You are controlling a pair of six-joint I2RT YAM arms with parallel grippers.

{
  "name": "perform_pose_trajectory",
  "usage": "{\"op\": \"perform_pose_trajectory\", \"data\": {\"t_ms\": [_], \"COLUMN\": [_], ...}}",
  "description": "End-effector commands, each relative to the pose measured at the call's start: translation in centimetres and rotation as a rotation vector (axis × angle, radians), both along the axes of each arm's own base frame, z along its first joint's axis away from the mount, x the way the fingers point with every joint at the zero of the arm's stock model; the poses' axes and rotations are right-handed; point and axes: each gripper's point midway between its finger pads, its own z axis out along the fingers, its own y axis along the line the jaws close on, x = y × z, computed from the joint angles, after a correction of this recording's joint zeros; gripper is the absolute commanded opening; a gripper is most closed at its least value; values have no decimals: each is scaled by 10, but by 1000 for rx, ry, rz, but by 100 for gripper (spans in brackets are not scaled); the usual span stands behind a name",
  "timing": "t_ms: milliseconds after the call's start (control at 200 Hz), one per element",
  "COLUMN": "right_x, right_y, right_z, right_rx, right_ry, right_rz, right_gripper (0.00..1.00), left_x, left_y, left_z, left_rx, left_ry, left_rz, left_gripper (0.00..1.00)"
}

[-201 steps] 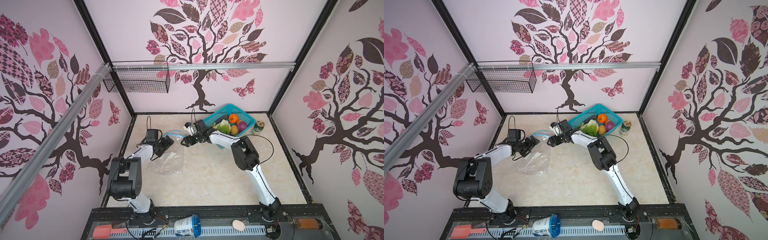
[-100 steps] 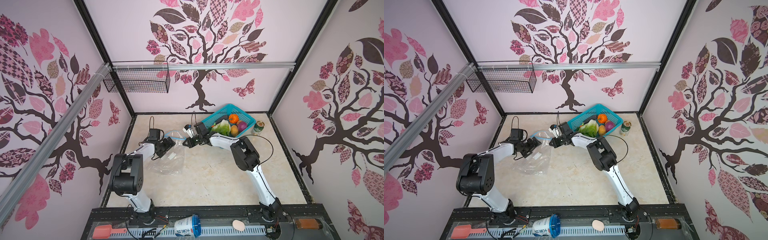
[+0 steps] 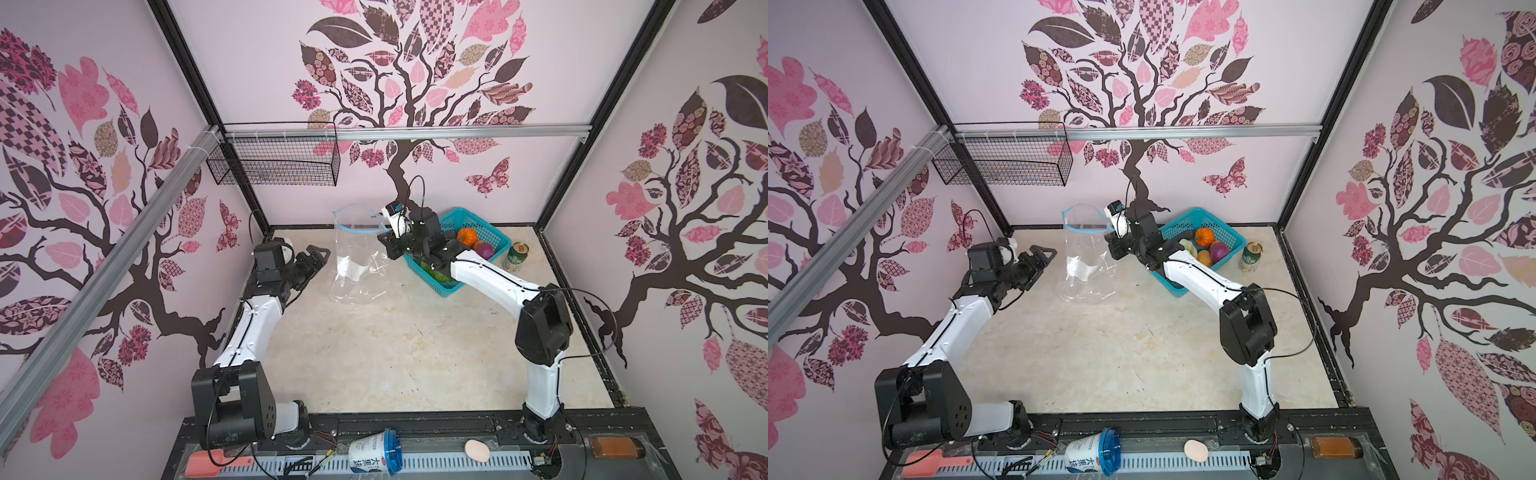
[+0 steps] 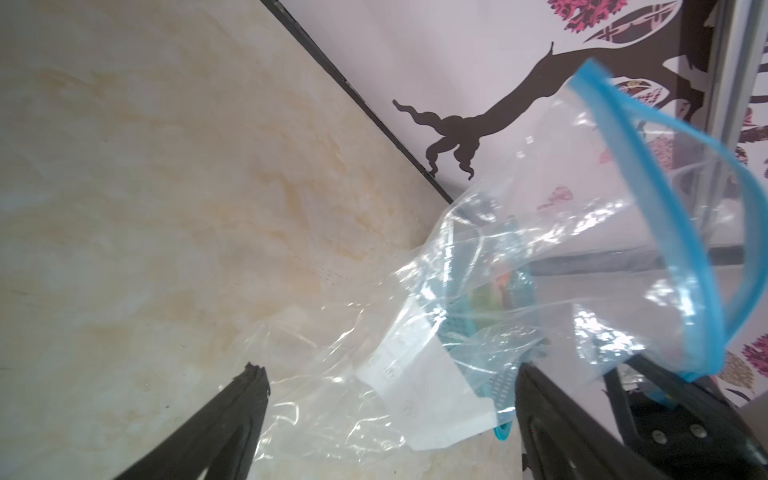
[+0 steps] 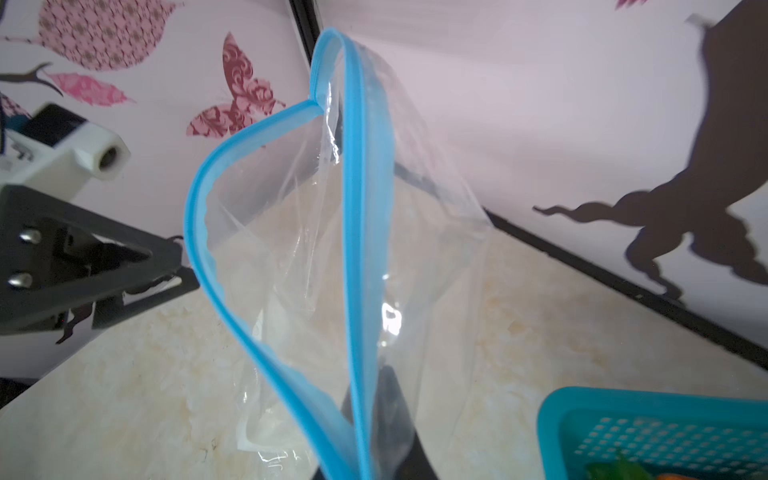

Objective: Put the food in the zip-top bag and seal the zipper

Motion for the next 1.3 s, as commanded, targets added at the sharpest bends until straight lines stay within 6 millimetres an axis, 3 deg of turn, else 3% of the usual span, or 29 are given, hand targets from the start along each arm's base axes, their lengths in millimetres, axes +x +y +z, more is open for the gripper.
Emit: {"op": "perform_pose_trajectory", "data": {"t_ms": [0,225,330,445,615,725,980,1290], "right_x": [-10,-47,-53,-55,-64,-71,-88,-106], "right_y": [-19,-20,-25,-33,-34,-32,-23,-8], "right_z": [14,-19,-34,-49,-66,-71,-81,-84], "right_rx": [40,107,131,182,207,203,118,-10], "right_ry": [-79,-136,-127,-75,-43,-44,-109,-212], "right_rz": [-57,-97,-158,-212,-213,-190,-166,-133], "right_gripper": [0,0,0,0,0,0,0,0], "left_x": [-5,-18,-25,-34,-47,-51,-30,-13], "left_y": [-21,-69,-99,-114,-122,-115,-111,-122], "left_z": [27,62,57,49,20,4,16,7], "left_rx": [-128,-263,-333,-324,-298,-251,-206,-170], "left_ry": [-84,-111,-61,-53,9,33,-4,21], "left_rz": [-80,-165,-210,-195,-139,-75,-37,-74], "left_gripper": [95,95,94,93,92,91,89,81]}}
